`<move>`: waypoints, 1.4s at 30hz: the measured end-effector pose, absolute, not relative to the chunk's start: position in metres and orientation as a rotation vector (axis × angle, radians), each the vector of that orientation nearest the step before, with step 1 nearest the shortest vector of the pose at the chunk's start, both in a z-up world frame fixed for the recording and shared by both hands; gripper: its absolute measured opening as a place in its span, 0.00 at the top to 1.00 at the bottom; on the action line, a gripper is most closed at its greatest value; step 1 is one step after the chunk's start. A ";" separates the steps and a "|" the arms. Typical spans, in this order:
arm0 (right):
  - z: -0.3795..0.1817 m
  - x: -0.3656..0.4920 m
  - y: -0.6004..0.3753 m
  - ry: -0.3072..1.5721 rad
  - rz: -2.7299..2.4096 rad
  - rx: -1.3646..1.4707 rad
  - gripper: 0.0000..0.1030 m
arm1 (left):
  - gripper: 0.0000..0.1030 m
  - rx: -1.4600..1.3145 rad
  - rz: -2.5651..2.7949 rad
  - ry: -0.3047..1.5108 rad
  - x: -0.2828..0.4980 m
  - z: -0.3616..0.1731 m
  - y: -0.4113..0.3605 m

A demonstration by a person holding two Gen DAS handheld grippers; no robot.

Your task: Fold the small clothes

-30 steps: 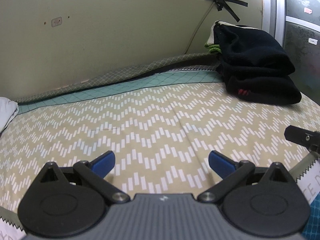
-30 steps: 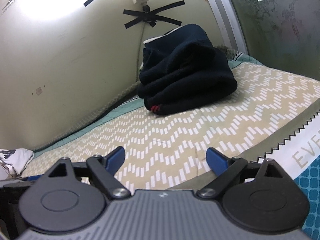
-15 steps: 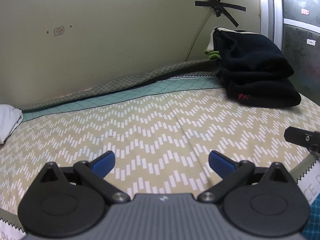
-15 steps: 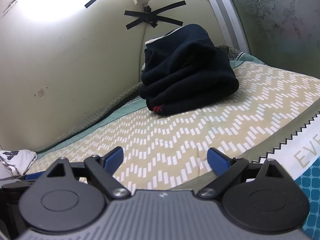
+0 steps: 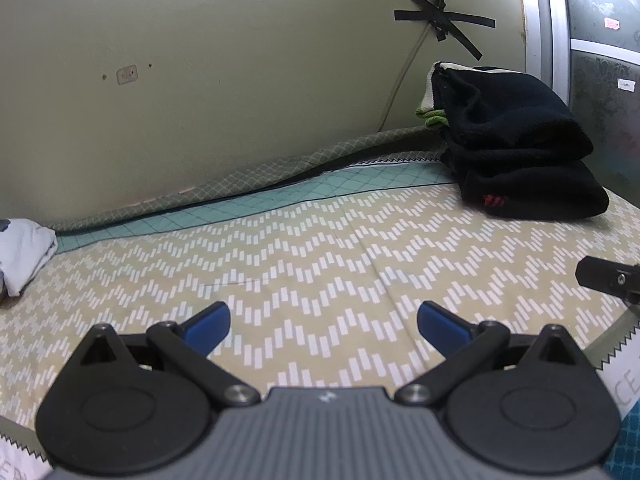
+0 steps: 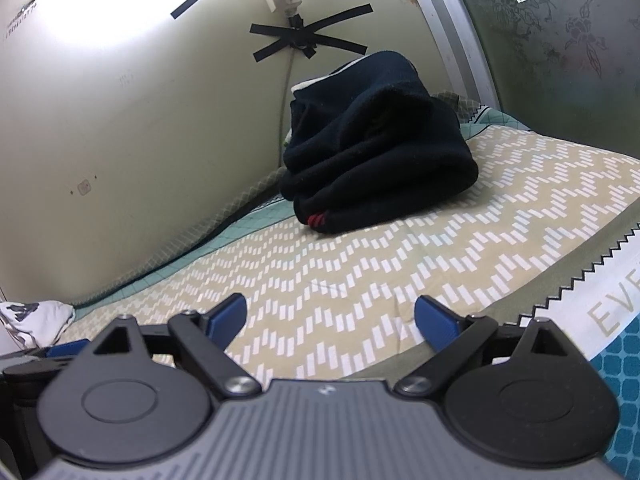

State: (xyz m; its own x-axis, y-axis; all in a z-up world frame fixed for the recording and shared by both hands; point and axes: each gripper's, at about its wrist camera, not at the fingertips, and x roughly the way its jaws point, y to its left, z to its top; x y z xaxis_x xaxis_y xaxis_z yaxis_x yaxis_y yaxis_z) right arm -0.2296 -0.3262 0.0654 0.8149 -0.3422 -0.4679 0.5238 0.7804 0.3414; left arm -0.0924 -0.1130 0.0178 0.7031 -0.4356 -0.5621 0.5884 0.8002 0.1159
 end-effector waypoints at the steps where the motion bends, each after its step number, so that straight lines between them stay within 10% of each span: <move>1: 0.065 -0.230 -0.326 0.398 -0.481 0.481 0.13 | 0.00 0.305 -0.575 0.538 -0.093 0.018 -0.114; 42: 0.066 -0.231 -0.326 0.390 -0.490 0.492 0.13 | 0.00 0.335 -0.530 0.494 -0.097 0.022 -0.113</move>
State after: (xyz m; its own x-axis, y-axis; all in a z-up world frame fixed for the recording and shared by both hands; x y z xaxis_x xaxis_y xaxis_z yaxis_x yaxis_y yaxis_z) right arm -0.2310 -0.3262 0.0658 0.8142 -0.3484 -0.4645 0.5304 0.7717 0.3509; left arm -0.0966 -0.1132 0.0218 0.7508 -0.3973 -0.5276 0.5543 0.8135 0.1762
